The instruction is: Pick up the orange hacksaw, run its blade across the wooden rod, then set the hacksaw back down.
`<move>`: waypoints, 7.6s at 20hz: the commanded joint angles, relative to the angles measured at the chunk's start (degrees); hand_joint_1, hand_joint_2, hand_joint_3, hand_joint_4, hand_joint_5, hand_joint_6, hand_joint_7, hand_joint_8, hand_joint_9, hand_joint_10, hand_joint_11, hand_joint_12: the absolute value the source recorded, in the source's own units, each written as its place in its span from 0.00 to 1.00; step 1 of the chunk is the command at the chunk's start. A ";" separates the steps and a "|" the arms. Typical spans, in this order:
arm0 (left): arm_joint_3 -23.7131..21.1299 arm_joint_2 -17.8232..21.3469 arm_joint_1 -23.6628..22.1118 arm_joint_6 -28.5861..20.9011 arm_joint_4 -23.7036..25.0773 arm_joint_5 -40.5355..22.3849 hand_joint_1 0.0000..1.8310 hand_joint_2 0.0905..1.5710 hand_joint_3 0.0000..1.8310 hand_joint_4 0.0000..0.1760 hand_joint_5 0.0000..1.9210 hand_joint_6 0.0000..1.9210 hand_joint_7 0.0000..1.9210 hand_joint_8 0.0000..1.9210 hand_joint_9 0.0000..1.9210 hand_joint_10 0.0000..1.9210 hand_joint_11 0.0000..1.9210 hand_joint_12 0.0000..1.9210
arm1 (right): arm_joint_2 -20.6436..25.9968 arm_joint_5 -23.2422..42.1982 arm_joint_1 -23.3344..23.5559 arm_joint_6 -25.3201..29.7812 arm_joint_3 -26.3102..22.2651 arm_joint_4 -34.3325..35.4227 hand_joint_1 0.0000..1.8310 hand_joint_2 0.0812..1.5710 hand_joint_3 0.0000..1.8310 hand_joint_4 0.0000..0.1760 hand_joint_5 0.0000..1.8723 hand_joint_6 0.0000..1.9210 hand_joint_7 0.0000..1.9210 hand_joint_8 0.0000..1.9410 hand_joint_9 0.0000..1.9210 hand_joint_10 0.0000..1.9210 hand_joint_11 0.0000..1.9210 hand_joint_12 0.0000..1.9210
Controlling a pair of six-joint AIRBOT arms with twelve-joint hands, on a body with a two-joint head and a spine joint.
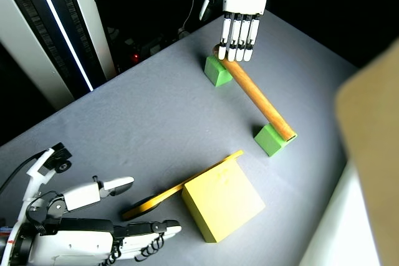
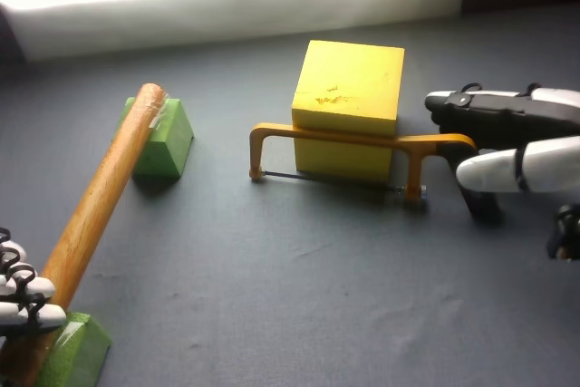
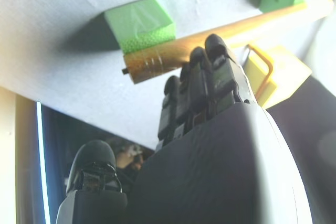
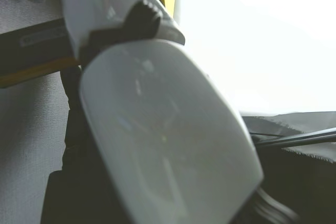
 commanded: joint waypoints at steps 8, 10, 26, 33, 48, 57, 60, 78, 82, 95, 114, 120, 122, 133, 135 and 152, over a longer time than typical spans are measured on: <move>0.30 -0.20 -0.23 -0.20 -1.01 -0.09 0.00 0.77 0.00 0.00 0.04 0.00 0.05 0.00 0.05 0.00 0.00 0.08 | -1.94 2.49 3.12 -1.74 0.12 3.56 0.60 0.74 0.00 0.00 0.12 0.00 0.12 0.00 0.14 0.01 0.00 0.49; 0.30 -0.20 -0.22 -0.20 -1.01 -0.09 0.00 0.77 0.00 0.00 0.04 0.00 0.04 0.00 0.04 0.00 0.00 0.07 | -2.47 1.62 3.87 -2.05 0.10 3.92 0.60 0.74 0.00 0.00 0.12 0.00 0.12 0.00 0.14 0.00 0.00 0.49; 0.58 -0.20 -0.26 -0.20 -1.01 -0.14 0.00 0.78 0.00 0.00 0.03 0.00 0.04 0.00 0.04 0.00 0.00 0.05 | -4.37 1.58 5.53 -27.05 -7.34 30.62 0.58 0.76 0.00 0.00 0.15 0.00 0.14 0.00 0.16 0.00 0.00 0.51; 0.62 -0.20 -0.28 -0.20 -1.01 -0.14 0.00 0.79 0.00 0.00 0.06 0.00 0.07 0.00 0.06 0.00 0.00 0.11 | -4.39 2.39 6.06 -28.49 -8.45 30.81 0.61 0.76 0.01 0.00 0.40 0.52 0.48 0.01 0.49 0.03 0.30 0.56; 0.53 -0.21 -0.31 -0.20 -1.01 -0.13 0.00 0.79 0.00 0.00 0.05 0.00 0.06 0.00 0.05 0.00 0.00 0.10 | 0.44 9.65 5.19 -33.88 -13.52 30.81 0.67 0.69 0.00 0.00 0.50 0.51 0.55 0.49 0.55 0.37 0.40 0.73; 0.74 -0.24 -0.37 -0.20 -1.01 -0.13 0.00 0.79 0.00 0.00 0.06 0.00 0.07 0.00 0.06 0.00 0.00 0.14 | 5.12 19.88 5.06 -35.55 -18.73 30.80 0.68 0.68 0.00 0.00 0.52 0.48 0.57 0.47 0.57 0.35 0.42 0.69; 0.88 -0.27 -0.37 -0.20 -1.01 -0.13 0.01 0.79 0.00 0.00 0.06 0.00 0.07 0.00 0.06 0.00 0.00 0.13 | 5.82 22.32 6.43 -37.23 -18.82 30.81 0.67 0.69 0.00 0.00 0.51 0.50 0.56 0.47 0.58 0.33 0.41 0.69; 1.01 -0.41 -0.37 -0.20 -1.02 -0.13 0.00 0.78 0.00 0.00 0.07 0.00 0.08 0.00 0.07 0.00 0.00 0.14 | 2.80 26.78 16.53 -72.32 -27.99 52.02 0.67 0.70 0.00 0.00 0.49 0.53 0.55 0.51 0.56 0.35 0.40 0.70; 1.02 -0.41 -0.38 -0.20 -1.02 -0.13 0.00 0.79 0.00 0.00 0.07 0.00 0.08 0.00 0.07 0.00 0.00 0.15 | -0.08 31.34 17.99 -73.76 -28.62 58.01 0.74 0.69 0.00 0.00 0.48 0.51 0.54 0.47 0.51 0.57 0.39 0.70; 1.25 -0.89 -0.42 -0.20 -1.02 -0.13 0.01 0.78 0.00 0.00 0.09 0.00 0.09 0.00 0.08 0.00 0.00 0.16 | -7.80 34.41 20.99 -75.51 -33.38 67.14 0.67 0.70 0.00 0.00 0.47 0.55 0.54 0.51 0.53 0.42 0.40 0.71; 1.50 -1.29 -0.55 -0.20 -1.02 0.49 0.00 0.79 0.00 0.00 0.09 0.00 0.08 0.00 0.07 0.00 0.00 0.13 | -14.39 35.34 14.27 -77.23 -33.72 67.69 0.67 0.70 0.00 0.00 0.47 0.55 0.55 0.51 0.55 0.36 0.41 0.70; 1.49 -1.38 -0.63 -0.20 -1.02 0.49 0.02 0.79 0.00 0.00 0.09 0.00 0.09 0.00 0.07 0.00 0.00 0.14 | -15.23 35.97 14.76 -78.07 -33.68 67.68 0.67 0.71 0.00 0.00 0.46 0.57 0.54 0.53 0.55 0.37 0.40 0.71; 1.51 -1.38 -0.63 -0.20 -1.02 0.49 0.01 0.79 0.00 0.00 0.09 0.00 0.09 0.00 0.07 0.00 0.00 0.13 | -15.45 37.04 15.45 -77.75 -33.67 67.74 0.67 0.71 0.00 0.00 0.47 0.56 0.54 0.52 0.55 0.38 0.40 0.72; 1.41 -1.46 -0.72 -0.20 -1.03 0.49 0.00 0.79 0.00 0.00 0.08 0.00 0.08 0.00 0.07 0.00 0.00 0.13 | -17.77 39.15 15.77 -78.20 -33.37 70.83 0.68 0.70 0.00 0.00 0.46 0.56 0.54 0.51 0.52 0.47 0.41 0.69; 1.33 -1.51 -0.79 -0.20 -1.03 0.49 0.01 0.79 0.00 0.00 0.09 0.00 0.09 0.00 0.08 0.00 0.00 0.14 | -18.90 39.64 16.21 -78.41 -32.67 70.82 0.67 0.70 0.00 0.00 0.48 0.55 0.55 0.50 0.55 0.38 0.40 0.69; 1.40 -1.67 -1.01 -0.20 -1.03 0.58 0.00 0.79 0.00 0.00 0.08 0.00 0.08 0.00 0.07 0.00 0.00 0.14 | -26.75 39.59 13.69 -79.99 -26.06 67.72 0.68 0.69 0.00 0.00 0.49 0.53 0.56 0.49 0.57 0.34 0.43 0.67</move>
